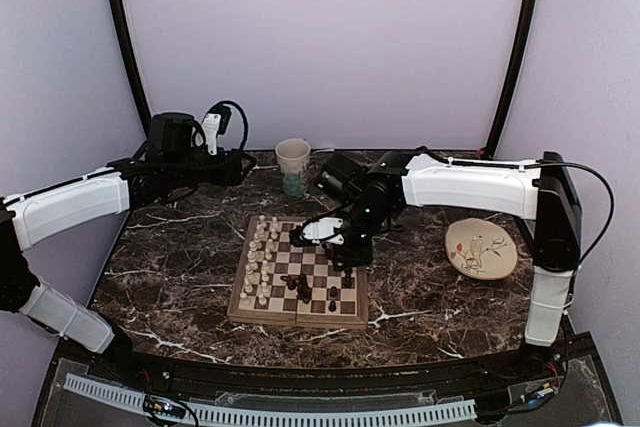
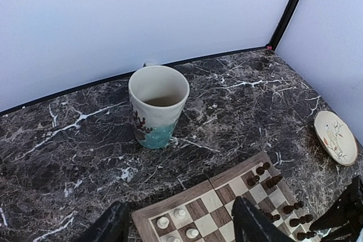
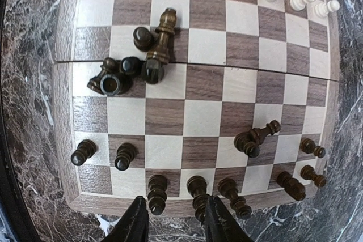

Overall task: Set up the chess pieces on the board
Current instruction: Place the bishop on f8, then pick up the knight from the chessboard.

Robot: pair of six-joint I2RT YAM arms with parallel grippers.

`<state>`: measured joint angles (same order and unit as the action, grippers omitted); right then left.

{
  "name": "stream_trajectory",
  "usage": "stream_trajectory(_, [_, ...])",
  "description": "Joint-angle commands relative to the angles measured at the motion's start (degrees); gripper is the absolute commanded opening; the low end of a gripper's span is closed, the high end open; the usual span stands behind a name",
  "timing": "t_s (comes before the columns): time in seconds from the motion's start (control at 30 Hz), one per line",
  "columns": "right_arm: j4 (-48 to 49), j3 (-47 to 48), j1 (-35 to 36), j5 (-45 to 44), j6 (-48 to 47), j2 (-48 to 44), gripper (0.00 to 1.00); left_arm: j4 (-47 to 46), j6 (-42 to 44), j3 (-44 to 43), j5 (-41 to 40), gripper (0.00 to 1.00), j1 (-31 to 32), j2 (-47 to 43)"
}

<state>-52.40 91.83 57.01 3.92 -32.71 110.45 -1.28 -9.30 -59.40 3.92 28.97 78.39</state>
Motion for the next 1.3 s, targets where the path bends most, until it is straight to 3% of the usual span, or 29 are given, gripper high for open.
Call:
stream_trajectory(0.0, [0.7,3.9,0.5,3.5,1.8,-1.2,0.35,2.8,0.4,-1.6,-3.0,0.65,-0.4,-3.8])
stream_trajectory(0.2, [1.3,9.5,0.5,7.7,4.8,3.8,0.35,11.1,-1.2,-4.3,-2.9,0.64,-0.3,-5.2])
stream_trajectory(0.6, [-1.0,17.6,0.6,15.8,7.9,13.5,0.35,9.9,-0.6,9.5,-4.6,0.64,-0.4,-15.8])
stream_trajectory(1.13, [-2.9,19.3,0.9,15.5,8.5,18.4,0.36,7.7,0.6,11.5,-3.5,0.64,-0.3,-14.7])
stream_trajectory(1.27, [-3.2,19.7,0.8,13.5,9.0,18.8,0.27,7.8,0.8,11.6,-3.0,0.64,-0.3,-14.6])
